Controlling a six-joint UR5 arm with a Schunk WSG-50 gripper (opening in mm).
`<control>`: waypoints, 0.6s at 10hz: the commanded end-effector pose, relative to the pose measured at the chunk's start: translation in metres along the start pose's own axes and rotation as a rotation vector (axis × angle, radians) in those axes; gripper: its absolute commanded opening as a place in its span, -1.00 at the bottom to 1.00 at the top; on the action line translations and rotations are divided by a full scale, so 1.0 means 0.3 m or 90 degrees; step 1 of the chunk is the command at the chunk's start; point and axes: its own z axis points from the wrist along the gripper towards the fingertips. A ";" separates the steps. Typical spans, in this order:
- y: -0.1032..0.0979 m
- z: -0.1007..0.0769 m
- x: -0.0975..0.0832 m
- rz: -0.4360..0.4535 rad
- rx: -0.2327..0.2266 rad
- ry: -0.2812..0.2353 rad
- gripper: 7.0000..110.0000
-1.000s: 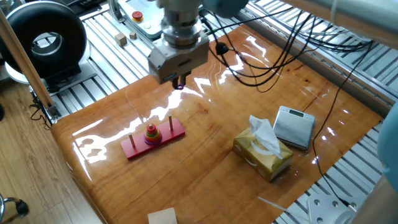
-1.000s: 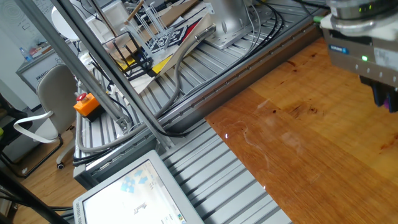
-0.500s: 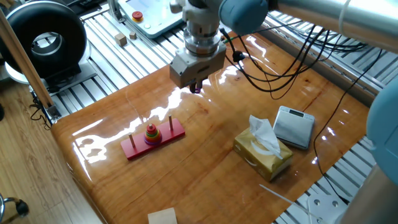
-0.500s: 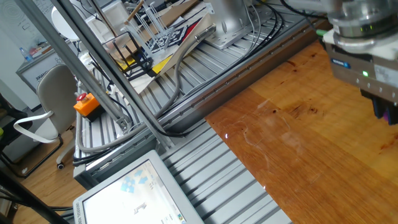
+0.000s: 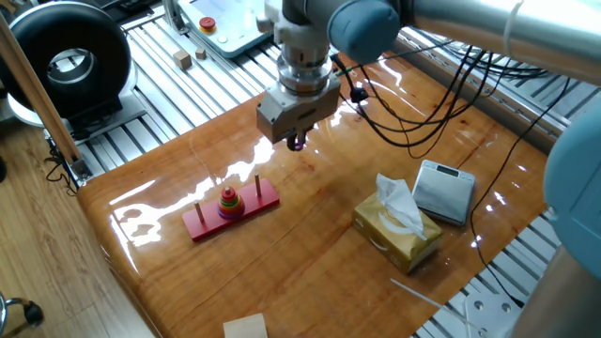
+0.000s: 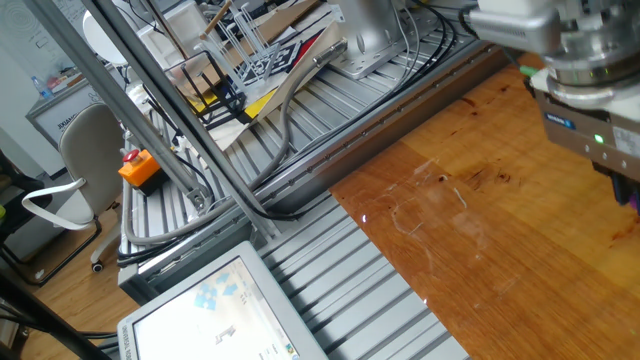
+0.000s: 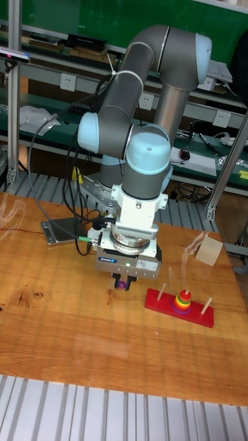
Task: Take out one Hanoi block and throw it aside
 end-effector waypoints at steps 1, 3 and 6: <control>0.020 0.047 -0.002 0.014 -0.013 -0.001 -1.00; 0.030 0.059 0.003 0.022 -0.022 0.000 -1.00; 0.033 0.068 0.010 0.024 -0.024 0.004 -1.00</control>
